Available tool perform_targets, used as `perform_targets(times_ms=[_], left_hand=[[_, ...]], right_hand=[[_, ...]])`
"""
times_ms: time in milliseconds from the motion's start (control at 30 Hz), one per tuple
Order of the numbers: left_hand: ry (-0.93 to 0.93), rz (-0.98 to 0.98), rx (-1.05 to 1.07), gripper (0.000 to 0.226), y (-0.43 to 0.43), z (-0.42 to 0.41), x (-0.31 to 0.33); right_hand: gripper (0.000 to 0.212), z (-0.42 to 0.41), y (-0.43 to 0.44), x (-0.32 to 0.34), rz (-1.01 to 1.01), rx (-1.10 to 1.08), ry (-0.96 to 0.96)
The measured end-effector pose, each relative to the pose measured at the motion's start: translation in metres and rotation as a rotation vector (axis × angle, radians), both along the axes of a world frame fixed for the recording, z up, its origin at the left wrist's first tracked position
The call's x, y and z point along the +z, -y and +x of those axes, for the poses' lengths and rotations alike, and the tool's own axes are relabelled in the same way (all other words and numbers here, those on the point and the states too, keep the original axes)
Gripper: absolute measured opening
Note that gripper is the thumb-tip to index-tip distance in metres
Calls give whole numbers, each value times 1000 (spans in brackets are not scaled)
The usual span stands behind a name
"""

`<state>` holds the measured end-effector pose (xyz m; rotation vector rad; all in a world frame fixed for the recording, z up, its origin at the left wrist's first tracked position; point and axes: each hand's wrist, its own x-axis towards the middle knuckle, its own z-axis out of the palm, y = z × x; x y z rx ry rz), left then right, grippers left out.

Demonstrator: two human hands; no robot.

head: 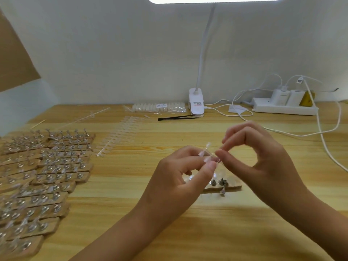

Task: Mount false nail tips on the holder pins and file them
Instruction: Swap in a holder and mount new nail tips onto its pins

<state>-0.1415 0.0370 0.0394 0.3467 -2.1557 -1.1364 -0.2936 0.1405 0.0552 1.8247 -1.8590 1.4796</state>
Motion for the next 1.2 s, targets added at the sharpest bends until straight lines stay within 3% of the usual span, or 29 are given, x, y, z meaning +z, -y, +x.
perform_targets(times_ms=[67,100,133,200,267,300,367,433,567,700,933,1000,1200], left_hand=[[11,14,-19,25,-2,0,0],[13,13,-19,24,-4,0,0],[12,14,-15,24,-4,-1,1],[-6,28,1,24,-3,0,3],[-44,34,5,23,-1,1,4],[-63,23,2,22,1,1,4],[-96,22,-9,25,2,2,3],[-140,138,-46,25,5,2,3],[-170,528,-137,30,12,-2,1],[-162,768,-222,31,10,-5,1],[-167,976,-247,37,10,-6,5],[-163,1000,-240,43,9,-6,6],[-179,1027,-243,44,11,-8,5]], right_hand=[[18,-1,-1,-4,-57,-78,-427],[19,-2,-2,-7,-62,-68,-500],[18,-1,-1,-7,-55,-48,-428],[13,1,-1,3,-3,51,118],[10,-4,0,13,193,319,810],[11,-9,1,15,317,431,1040],[9,-16,2,13,453,493,1229],[11,-17,2,11,434,467,1280],[15,-12,2,9,255,290,931],[22,-8,2,8,180,120,584],[21,-11,3,0,219,50,324],[14,-13,2,-1,211,42,257],[23,-17,-1,1,209,-29,-61]])
